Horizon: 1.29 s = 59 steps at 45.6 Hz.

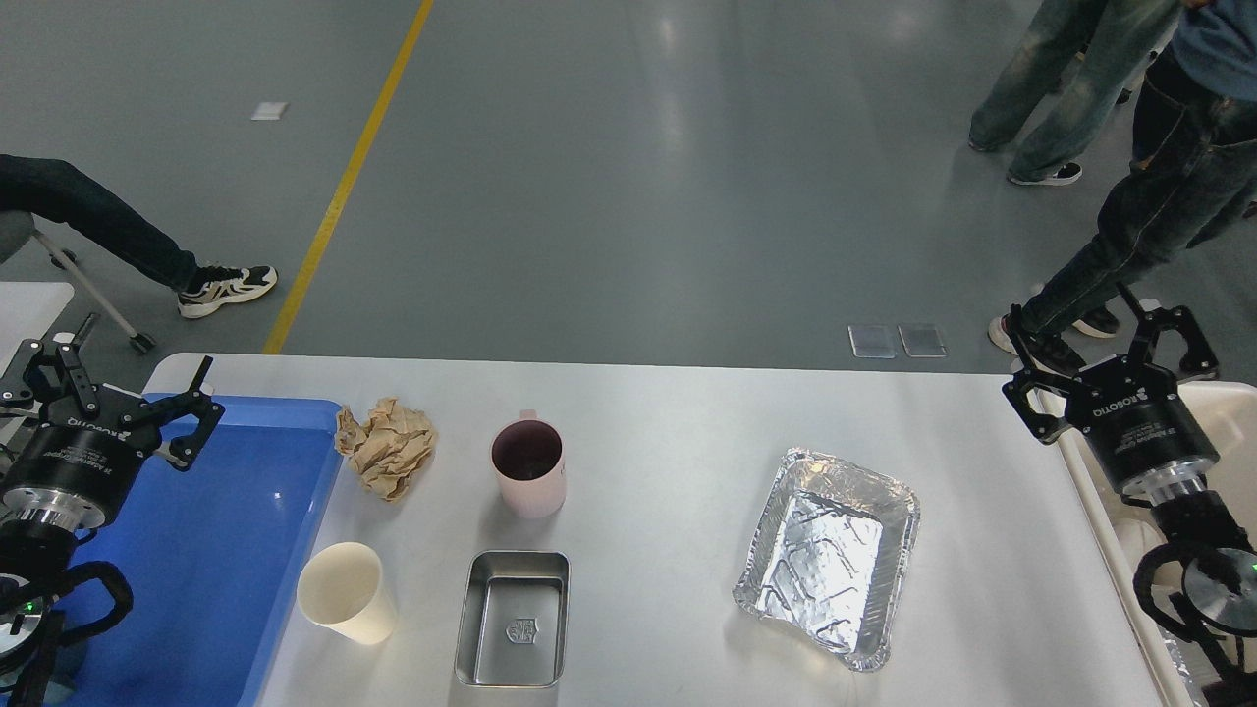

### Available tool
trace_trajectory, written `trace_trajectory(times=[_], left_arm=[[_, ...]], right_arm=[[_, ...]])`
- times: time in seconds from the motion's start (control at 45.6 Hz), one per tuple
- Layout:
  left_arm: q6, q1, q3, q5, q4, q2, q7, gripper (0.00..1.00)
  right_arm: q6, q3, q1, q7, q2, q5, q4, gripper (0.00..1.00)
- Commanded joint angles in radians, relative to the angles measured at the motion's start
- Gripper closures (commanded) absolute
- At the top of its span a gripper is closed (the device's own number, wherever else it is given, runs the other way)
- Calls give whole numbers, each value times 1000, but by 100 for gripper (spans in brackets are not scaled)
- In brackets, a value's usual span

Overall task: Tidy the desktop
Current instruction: 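Move the left gripper over the blue tray toward the pink mug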

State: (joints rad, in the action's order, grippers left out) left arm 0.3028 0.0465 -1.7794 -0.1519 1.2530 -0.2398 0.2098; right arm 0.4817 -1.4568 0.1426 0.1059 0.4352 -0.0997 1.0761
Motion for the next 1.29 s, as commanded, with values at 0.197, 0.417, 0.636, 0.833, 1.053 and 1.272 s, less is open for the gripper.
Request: trace_trajectory(times=[0.197,0.417,0.636,0.833,1.053,1.272], left_arm=[[-7,-54,20,-20,5,-41,-6,3],[-105,-45,12,-368,5,-122,-35,3],[-117,-56,34,-445,63,-139,-39,3],[-111,-66,158,-463,140,-262,-52,3],[-111,-142,206,-528,266,-473,56,3],[-96,-232,238,-702,336,-602,56,3]], right_arm=[[0,1,-3,2,-3,-2,2,0],[0,3,-3,2,-6,-2,4,0],[-2,1,-3,3,-13,-23,8,0],[-2,1,-5,3,-13,-35,7,0],[-2,1,-9,3,-15,-35,7,0],[-2,3,-9,5,-23,-37,8,0]])
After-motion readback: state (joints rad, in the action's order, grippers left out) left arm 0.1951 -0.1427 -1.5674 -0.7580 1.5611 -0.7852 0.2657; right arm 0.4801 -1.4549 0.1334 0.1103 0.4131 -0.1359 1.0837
